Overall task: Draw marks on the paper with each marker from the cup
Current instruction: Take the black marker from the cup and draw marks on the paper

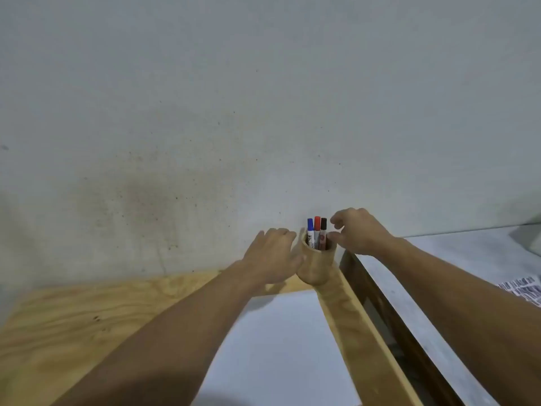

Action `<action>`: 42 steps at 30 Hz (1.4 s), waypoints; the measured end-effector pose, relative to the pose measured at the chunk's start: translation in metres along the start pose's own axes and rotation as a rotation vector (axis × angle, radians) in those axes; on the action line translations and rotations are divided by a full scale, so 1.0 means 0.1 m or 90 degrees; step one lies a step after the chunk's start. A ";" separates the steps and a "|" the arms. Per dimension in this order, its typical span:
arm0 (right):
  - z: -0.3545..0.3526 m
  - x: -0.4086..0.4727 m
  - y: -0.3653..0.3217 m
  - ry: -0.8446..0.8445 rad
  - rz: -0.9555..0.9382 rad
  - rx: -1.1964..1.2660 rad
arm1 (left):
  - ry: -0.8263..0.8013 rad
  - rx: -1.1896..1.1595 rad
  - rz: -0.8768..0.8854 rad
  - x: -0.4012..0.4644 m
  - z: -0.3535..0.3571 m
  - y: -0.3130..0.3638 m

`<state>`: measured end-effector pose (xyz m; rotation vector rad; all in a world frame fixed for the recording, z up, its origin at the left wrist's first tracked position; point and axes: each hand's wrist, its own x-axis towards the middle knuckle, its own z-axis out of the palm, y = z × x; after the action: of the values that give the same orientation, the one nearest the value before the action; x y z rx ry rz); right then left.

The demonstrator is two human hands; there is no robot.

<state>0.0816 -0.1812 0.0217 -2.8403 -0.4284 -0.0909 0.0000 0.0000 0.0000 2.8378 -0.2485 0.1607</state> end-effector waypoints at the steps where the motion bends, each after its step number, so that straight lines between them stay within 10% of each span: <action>1: 0.04 0.04 0.03 0.010 0.010 0.009 | 0.010 -0.014 0.003 0.02 0.02 0.02; 11: 0.47 0.35 0.20 0.065 0.065 0.182 | 0.126 -0.341 -0.107 0.32 0.54 0.17; 30: -0.11 0.24 -0.04 0.222 -0.069 0.417 | 0.164 -0.435 -0.155 0.43 0.64 0.10; 42: 0.06 -0.08 -0.44 0.034 -0.171 0.256 | 0.236 -0.701 -0.102 0.03 -0.02 -0.32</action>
<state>0.0605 -0.1411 0.0264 -2.3696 -0.7252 -0.1176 0.0081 0.0302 -0.0062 1.6851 -0.0023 0.3691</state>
